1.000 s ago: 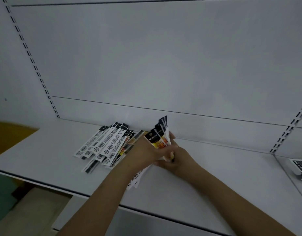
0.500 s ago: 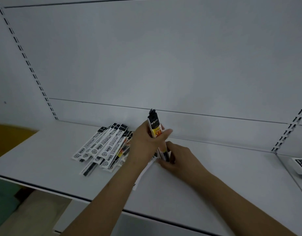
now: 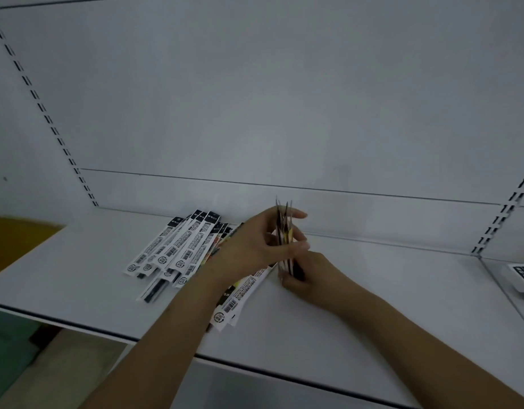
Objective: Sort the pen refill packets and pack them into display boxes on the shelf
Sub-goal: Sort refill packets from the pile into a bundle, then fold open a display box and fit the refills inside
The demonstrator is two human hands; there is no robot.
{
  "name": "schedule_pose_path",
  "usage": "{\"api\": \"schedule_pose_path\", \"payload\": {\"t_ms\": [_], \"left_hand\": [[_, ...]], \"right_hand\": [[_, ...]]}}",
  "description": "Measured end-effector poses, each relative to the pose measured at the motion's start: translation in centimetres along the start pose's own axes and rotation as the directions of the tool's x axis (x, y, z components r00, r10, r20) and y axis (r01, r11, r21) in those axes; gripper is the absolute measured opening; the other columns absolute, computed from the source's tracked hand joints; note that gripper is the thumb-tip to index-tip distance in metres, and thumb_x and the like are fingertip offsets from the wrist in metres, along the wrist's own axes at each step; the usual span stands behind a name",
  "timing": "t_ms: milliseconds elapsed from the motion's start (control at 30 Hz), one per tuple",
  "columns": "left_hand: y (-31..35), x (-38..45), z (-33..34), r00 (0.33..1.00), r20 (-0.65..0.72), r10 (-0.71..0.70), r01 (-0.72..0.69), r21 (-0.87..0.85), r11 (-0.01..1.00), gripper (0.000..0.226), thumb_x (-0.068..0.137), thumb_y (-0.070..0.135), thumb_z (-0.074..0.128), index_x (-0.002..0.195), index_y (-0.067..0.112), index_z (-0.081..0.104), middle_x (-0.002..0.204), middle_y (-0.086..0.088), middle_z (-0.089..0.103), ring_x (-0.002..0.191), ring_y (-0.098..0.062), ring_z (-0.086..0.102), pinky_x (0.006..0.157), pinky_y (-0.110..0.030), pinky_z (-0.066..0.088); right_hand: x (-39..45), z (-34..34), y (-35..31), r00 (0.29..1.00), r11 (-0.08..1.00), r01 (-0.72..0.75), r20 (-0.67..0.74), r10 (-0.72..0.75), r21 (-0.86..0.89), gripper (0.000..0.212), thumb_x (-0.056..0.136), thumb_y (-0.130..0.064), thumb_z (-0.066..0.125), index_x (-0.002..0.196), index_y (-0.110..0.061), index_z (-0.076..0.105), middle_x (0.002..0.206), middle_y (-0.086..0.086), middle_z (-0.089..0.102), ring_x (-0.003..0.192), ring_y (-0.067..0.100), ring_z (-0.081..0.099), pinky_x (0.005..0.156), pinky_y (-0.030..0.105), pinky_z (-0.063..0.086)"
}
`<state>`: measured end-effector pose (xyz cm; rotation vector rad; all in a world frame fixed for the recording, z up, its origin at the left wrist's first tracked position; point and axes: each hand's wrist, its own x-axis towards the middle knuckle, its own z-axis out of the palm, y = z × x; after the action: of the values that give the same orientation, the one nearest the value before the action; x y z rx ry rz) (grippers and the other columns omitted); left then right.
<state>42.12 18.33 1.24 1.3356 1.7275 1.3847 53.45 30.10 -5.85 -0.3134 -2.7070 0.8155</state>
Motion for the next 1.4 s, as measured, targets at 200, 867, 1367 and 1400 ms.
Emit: {"api": "schedule_pose_path", "payload": {"t_ms": [200, 867, 1367, 1400], "left_hand": [[0.5, 0.3, 0.0, 0.998, -0.064, 0.016, -0.012, 0.062, 0.998, 0.01, 0.086, 0.018, 0.074, 0.088, 0.01, 0.067, 0.073, 0.004, 0.071, 0.064, -0.007, 0.065, 0.061, -0.018, 0.051], [2.0, 3.0, 7.9, 0.999, -0.042, 0.011, -0.024, -0.306, 0.952, 0.007, 0.091, 0.02, 0.066, 0.085, 0.02, 0.069, 0.09, -0.009, 0.074, 0.056, -0.018, 0.053, 0.06, -0.032, 0.048], [2.4, 10.3, 27.3, 0.864, 0.302, 0.404, -0.498, 0.384, 0.778, 0.068, 0.08, 0.034, 0.077, 0.14, 0.032, 0.045, 0.129, 0.008, 0.046, 0.107, -0.009, 0.054, 0.088, -0.026, 0.05], [2.0, 11.2, 28.4, 0.841, 0.354, 0.409, -0.536, 0.449, 0.715, 0.071, 0.08, 0.033, 0.076, 0.143, 0.031, 0.044, 0.136, 0.003, 0.041, 0.114, -0.014, 0.051, 0.095, -0.031, 0.049]], "right_hand": [[-0.3, -0.7, -1.3, 0.999, 0.995, 0.027, -0.047, -0.022, 0.101, 0.026, 0.088, -0.02, 0.066, 0.101, -0.029, 0.046, 0.065, -0.018, 0.053, 0.058, 0.0, 0.051, 0.056, 0.011, 0.034], [-7.4, -6.2, -2.2, 0.852, 0.858, -0.413, -0.462, 0.246, -0.305, 0.028, 0.097, -0.037, 0.051, 0.104, -0.011, 0.057, 0.095, 0.004, 0.049, 0.081, 0.025, 0.058, 0.062, 0.03, 0.037], [-26.8, -18.2, 7.8, 0.369, 0.587, -0.796, -0.648, 0.666, 0.149, 0.02, 0.092, -0.042, 0.061, 0.097, -0.023, 0.067, 0.084, -0.007, 0.068, 0.073, 0.01, 0.06, 0.062, 0.027, 0.046], [-27.6, -19.0, 8.6, 0.36, 0.598, -0.769, -0.621, 0.696, 0.225, 0.02, 0.091, -0.039, 0.063, 0.101, -0.023, 0.069, 0.088, -0.007, 0.07, 0.074, 0.008, 0.06, 0.062, 0.023, 0.046]]}}
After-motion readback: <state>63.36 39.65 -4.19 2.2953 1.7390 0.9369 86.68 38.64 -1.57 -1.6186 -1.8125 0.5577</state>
